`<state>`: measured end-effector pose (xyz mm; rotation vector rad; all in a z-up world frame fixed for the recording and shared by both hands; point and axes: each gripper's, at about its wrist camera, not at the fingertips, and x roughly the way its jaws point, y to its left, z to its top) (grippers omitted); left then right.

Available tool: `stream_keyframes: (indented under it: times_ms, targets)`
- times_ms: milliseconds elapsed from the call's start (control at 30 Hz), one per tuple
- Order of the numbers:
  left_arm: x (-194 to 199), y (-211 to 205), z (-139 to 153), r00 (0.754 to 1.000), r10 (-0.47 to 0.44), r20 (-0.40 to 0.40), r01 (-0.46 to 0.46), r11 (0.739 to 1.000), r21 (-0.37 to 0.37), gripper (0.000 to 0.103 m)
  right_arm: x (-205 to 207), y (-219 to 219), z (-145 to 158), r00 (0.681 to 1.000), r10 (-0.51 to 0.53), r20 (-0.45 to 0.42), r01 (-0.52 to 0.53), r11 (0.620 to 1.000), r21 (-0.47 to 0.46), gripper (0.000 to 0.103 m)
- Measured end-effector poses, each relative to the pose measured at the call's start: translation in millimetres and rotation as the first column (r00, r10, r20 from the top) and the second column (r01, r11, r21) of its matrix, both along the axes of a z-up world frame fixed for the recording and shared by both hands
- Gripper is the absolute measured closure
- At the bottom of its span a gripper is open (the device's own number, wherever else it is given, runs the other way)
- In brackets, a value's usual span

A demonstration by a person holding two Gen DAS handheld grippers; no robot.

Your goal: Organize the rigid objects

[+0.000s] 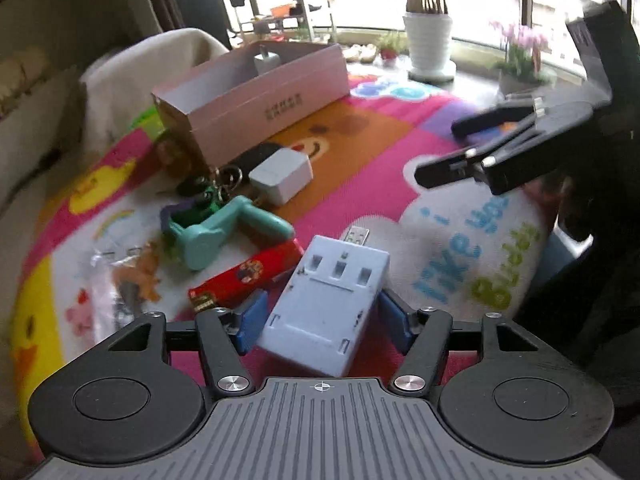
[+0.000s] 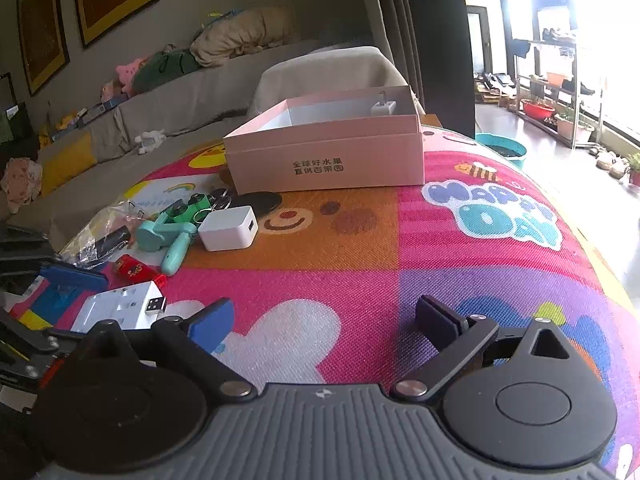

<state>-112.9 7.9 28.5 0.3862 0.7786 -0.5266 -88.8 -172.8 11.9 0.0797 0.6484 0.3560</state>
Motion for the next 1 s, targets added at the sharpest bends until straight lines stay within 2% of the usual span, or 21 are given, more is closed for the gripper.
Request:
stream_keyframes:
  times_ms: [100, 200, 300, 367, 433, 533, 567, 667, 767, 833, 867, 1000]
  targets:
    - [11, 8, -3, 0.997, 0.039, -0.069, -0.046, 0.994, -0.101, 0.037, 1, 0, 1, 1.000, -0.002, -0.011, 0.002, 1.000, -0.001, 0.005]
    - [3, 14, -6, 0.996, 0.069, -0.054, -0.076, 0.986, -0.151, 0.039, 2, 5, 2, 1.000, 0.010, -0.015, -0.011, 0.999, -0.037, 0.004]
    - [-11, 13, -9, 0.997, 0.080, -0.006, -0.079, 0.986, -0.149, 0.042, 6, 13, 4, 0.999, 0.028, -0.031, -0.031, 0.995, -0.091, 0.003]
    - [-15, 16, -6, 0.994, 0.108, -0.010, -0.108, 0.982, -0.152, 0.045, 14, 18, 10, 0.996, 0.065, -0.053, -0.068, 0.996, -0.061, 0.007]
    - [-20, 21, -3, 0.985, 0.174, -0.002, -0.172, 0.974, -0.150, 0.048, 26, 25, 17, 0.993, 0.094, -0.074, -0.096, 0.995, -0.015, 0.009]
    - [-29, 32, 0, 0.958, 0.283, 0.052, -0.278, 0.957, -0.084, 0.050, 44, 46, 26, 0.991, 0.121, -0.055, -0.122, 0.992, -0.010, 0.010]
    - [-30, 38, 0, 0.953, 0.299, 0.048, -0.295, 0.952, -0.081, 0.050, 50, 54, 27, 0.990, 0.132, -0.044, -0.133, 0.991, -0.023, 0.010]
    - [-31, 54, -2, 0.945, 0.327, -0.019, -0.327, 0.936, -0.133, 0.050, 68, 81, 24, 0.984, 0.172, -0.036, -0.174, 0.982, -0.072, 0.015]
    - [-31, 60, -3, 0.937, 0.346, -0.033, -0.347, 0.922, -0.173, 0.050, 88, 102, 16, 0.978, 0.193, -0.075, -0.200, 0.976, -0.092, 0.025]
    - [-31, 60, -3, 0.928, 0.370, -0.037, -0.370, 0.910, -0.186, 0.049, 96, 107, 14, 0.978, 0.189, -0.092, -0.196, 0.977, -0.078, 0.045]
    - [-33, 59, -4, 0.925, 0.378, -0.030, -0.376, 0.907, -0.190, 0.050, 97, 108, 16, 0.977, 0.186, -0.102, -0.195, 0.978, -0.081, 0.051]
    - [-40, 50, -6, 0.935, 0.353, 0.033, -0.343, 0.925, -0.165, 0.050, 75, 100, 29, 0.984, 0.173, -0.039, -0.177, 0.976, -0.126, 0.051]
